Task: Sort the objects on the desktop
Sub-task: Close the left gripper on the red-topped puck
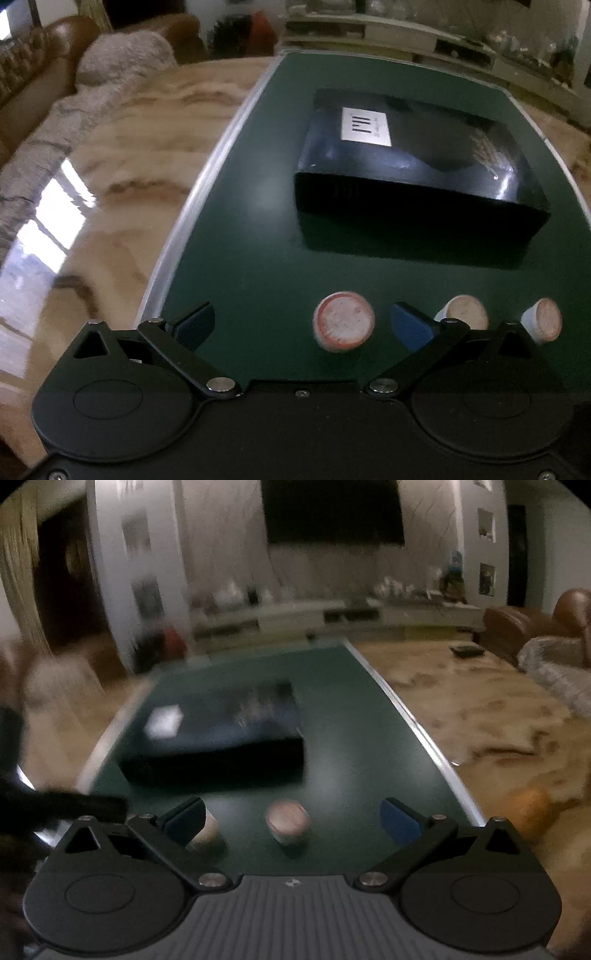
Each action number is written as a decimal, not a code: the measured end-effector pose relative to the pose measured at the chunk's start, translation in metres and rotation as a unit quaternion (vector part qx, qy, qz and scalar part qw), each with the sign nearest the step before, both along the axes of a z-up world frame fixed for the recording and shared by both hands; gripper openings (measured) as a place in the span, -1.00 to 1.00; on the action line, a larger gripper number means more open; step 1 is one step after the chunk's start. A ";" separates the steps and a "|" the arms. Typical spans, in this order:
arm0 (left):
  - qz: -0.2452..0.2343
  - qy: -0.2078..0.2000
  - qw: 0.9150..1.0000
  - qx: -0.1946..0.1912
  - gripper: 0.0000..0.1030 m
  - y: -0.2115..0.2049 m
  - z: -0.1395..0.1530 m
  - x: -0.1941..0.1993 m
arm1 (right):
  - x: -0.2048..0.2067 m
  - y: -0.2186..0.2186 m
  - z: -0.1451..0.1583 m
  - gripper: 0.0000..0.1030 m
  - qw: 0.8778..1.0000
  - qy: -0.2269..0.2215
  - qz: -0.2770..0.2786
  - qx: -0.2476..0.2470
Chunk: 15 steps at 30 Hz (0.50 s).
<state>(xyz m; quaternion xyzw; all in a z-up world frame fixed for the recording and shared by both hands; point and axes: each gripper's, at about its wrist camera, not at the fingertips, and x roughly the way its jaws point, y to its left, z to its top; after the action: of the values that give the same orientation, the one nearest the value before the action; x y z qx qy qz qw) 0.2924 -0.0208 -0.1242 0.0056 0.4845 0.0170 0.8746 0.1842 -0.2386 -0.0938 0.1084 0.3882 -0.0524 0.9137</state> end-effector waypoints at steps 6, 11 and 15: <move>-0.002 0.009 1.000 -0.012 1.00 -0.002 -0.009 0.007 | -0.005 -0.015 0.001 1.00 0.998 -0.039 -0.007 0.051; -0.004 0.016 1.000 -0.022 0.87 -0.003 -0.016 0.013 | -0.006 -0.017 -0.004 1.00 0.998 -0.037 -0.005 0.059; -0.006 0.022 0.999 -0.029 0.46 -0.004 -0.022 0.017 | -0.005 -0.014 -0.013 1.00 0.998 -0.022 -0.004 0.052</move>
<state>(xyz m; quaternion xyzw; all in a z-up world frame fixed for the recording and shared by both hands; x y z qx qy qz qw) 0.3097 -0.0249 -0.1460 -0.0171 0.5039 -0.0024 0.8636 0.1789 -0.2527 -0.1063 0.1579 0.3698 -0.0333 0.9150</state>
